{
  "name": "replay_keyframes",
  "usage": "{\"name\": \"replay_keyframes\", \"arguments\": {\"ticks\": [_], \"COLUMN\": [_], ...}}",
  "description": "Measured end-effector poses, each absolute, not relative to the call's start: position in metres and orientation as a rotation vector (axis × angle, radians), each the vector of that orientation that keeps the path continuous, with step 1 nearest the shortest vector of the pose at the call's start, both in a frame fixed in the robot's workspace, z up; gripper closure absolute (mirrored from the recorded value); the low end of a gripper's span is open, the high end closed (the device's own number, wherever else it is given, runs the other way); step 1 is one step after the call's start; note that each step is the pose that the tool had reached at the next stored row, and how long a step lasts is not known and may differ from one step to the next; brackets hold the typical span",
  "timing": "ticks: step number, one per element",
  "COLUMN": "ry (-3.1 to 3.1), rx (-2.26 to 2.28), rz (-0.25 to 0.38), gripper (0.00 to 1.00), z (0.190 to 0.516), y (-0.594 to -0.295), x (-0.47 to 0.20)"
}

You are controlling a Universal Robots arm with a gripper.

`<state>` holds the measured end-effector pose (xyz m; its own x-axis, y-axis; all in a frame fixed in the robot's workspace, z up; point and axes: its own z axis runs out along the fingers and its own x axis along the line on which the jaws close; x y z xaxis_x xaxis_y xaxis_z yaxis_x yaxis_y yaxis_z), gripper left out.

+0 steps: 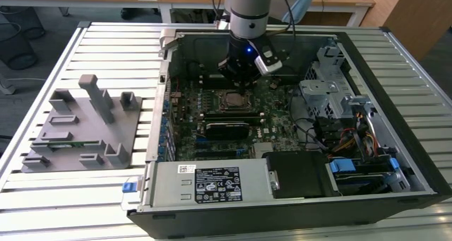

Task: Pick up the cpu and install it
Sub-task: 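Install the second cpu locking lever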

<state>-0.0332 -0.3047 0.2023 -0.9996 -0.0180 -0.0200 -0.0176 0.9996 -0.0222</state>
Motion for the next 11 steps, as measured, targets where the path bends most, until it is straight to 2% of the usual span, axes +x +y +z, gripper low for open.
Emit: {"name": "replay_keyframes", "arguments": {"ticks": [11], "ry": [3.121], "rx": [-0.028], "rz": [-0.034], "gripper": [0.89], "z": [0.206], "y": [-0.3086], "x": [-0.0332]}}
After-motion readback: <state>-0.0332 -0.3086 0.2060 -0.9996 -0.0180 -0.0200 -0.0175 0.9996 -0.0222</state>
